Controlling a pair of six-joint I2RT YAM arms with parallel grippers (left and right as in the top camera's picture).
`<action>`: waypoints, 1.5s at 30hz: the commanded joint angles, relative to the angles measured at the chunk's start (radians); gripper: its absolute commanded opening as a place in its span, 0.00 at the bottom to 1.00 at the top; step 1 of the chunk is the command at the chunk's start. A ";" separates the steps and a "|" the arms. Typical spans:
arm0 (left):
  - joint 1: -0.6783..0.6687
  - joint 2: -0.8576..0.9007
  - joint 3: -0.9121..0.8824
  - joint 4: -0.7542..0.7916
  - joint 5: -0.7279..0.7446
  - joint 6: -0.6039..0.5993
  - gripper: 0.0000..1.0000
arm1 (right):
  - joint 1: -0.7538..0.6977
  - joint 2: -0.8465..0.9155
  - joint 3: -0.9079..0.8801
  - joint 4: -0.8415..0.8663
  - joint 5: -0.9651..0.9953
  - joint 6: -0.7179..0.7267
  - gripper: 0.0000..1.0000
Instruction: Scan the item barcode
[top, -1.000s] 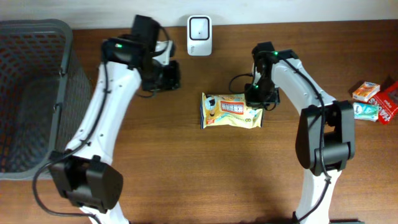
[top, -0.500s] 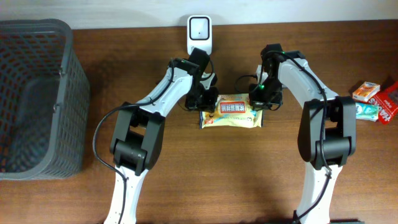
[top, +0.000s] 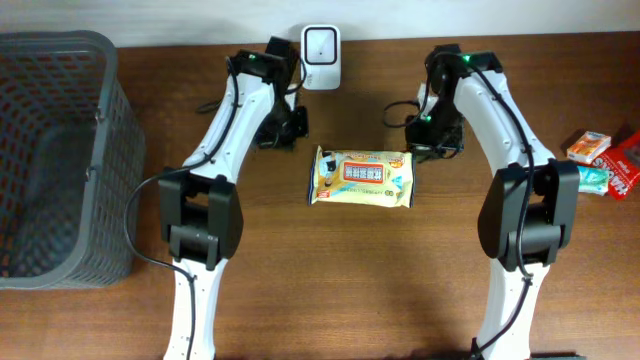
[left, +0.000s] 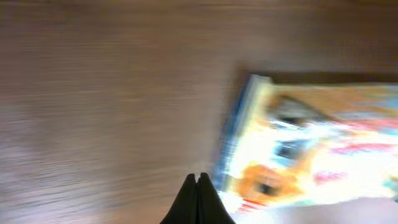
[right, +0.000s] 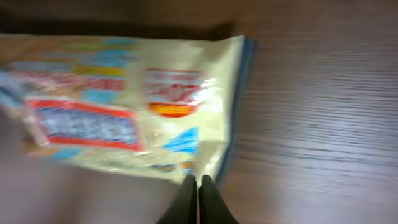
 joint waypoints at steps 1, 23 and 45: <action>-0.047 0.021 0.007 0.002 0.258 0.081 0.00 | 0.012 0.000 -0.048 0.041 -0.142 -0.026 0.05; 0.061 0.137 0.328 -0.212 -0.257 -0.026 0.06 | 0.017 -0.002 -0.038 0.033 0.078 0.090 0.48; 0.061 0.122 0.049 -0.137 -0.218 -0.059 0.99 | 0.171 0.000 -0.376 0.560 -0.072 0.170 0.04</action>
